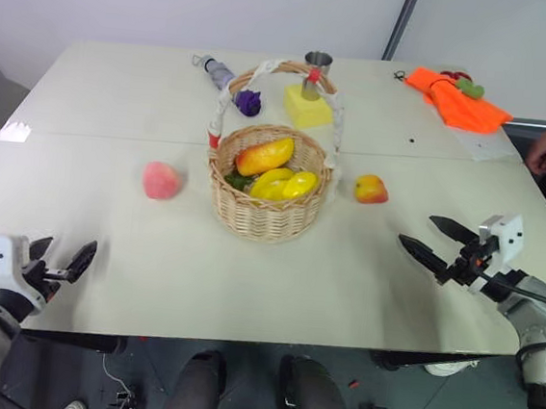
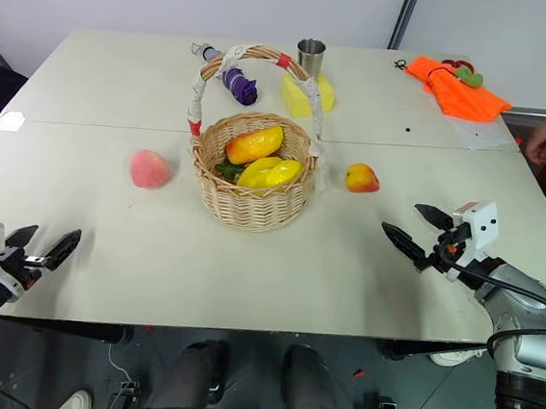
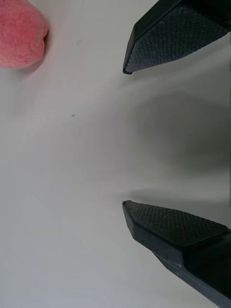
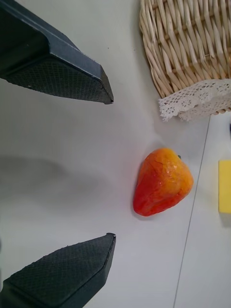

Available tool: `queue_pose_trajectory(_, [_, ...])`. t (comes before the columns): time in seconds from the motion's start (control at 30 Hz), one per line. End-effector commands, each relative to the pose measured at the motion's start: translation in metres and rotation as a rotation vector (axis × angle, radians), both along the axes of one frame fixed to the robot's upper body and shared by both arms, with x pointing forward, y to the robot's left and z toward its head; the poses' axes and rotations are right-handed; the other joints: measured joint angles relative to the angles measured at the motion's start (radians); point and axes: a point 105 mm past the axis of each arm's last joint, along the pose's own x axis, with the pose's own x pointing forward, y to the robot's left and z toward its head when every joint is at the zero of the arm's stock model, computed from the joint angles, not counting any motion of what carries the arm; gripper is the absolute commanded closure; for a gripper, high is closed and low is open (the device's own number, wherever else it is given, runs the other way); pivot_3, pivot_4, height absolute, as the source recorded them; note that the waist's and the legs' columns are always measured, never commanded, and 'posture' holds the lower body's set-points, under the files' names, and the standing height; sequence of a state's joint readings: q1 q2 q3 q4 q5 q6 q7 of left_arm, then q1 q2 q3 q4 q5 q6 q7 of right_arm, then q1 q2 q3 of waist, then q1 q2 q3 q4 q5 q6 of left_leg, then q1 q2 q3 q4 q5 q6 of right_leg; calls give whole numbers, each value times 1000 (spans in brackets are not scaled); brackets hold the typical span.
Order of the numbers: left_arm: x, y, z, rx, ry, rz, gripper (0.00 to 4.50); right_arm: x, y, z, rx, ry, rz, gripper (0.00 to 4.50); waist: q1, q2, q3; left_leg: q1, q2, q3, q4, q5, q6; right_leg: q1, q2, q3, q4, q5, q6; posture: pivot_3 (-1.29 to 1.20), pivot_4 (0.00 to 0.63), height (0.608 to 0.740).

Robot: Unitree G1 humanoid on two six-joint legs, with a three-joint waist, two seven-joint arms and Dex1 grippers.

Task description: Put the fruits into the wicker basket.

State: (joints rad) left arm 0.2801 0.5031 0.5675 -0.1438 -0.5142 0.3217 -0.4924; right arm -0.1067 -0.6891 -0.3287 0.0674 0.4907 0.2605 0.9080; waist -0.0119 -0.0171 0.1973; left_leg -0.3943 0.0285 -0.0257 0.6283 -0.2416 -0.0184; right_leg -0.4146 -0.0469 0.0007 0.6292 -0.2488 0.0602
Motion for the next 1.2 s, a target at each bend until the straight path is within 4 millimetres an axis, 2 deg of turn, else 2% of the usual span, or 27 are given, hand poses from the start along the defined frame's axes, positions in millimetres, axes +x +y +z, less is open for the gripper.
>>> queue_pose_trajectory(0.03, [0,0,14,3,-47,19,0,5,1,14,-16,-54,8,21,-1,0,0,0,0,0,0,0,0,0,0,0,0,0,0,0,150,740])
queue_pose_trajectory(0.17, [7,-2,21,-14,-75,32,0,6,3,16,-19,-66,15,21,1,0,0,0,0,0,0,0,0,0,0,0,0,0,0,0,150,740])
queue_pose_trajectory(0.33, [20,-16,28,-46,-90,-15,0,6,11,24,-36,-96,39,21,1,0,0,0,0,0,0,0,0,0,2,0,0,1,-1,0,150,740])
queue_pose_trajectory(0.4, [26,-21,33,-55,-99,-33,0,5,20,30,-39,-112,71,21,1,0,0,0,0,1,1,0,0,0,2,0,0,1,-2,0,150,740])
queue_pose_trajectory(0.53, [50,-32,62,-36,-151,-63,0,1,40,51,-38,-140,162,21,1,0,0,0,-1,0,1,0,0,0,3,0,1,1,-1,0,150,740])
queue_pose_trajectory(0.67, [77,-51,83,8,-137,-138,0,-12,60,71,-17,-140,272,21,3,0,0,0,-1,0,1,0,0,1,4,-1,1,1,-1,0,150,740])
queue_pose_trajectory(0.8, [100,-65,95,40,-100,-173,0,-28,84,88,-15,-143,396,21,2,-1,0,0,-2,1,1,0,0,1,4,-1,1,2,-1,0,150,740])
queue_pose_trajectory(1.0, [124,-84,89,128,24,-235,0,-54,132,106,-2,-173,602,21,-1,-1,0,1,-2,0,1,0,0,1,6,-1,2,2,0,0,150,740])
queue_pose_trajectory(1.07, [134,-84,87,123,47,-210,0,-58,142,113,21,-190,630,21,0,-1,0,1,-1,-1,1,0,0,1,7,-1,2,2,-1,0,150,740])
queue_pose_trajectory(1.2, [146,-95,78,107,110,-224,0,-62,146,113,19,-192,657,21,3,-2,1,0,-2,-1,2,0,0,1,6,-1,2,3,0,0,150,740])
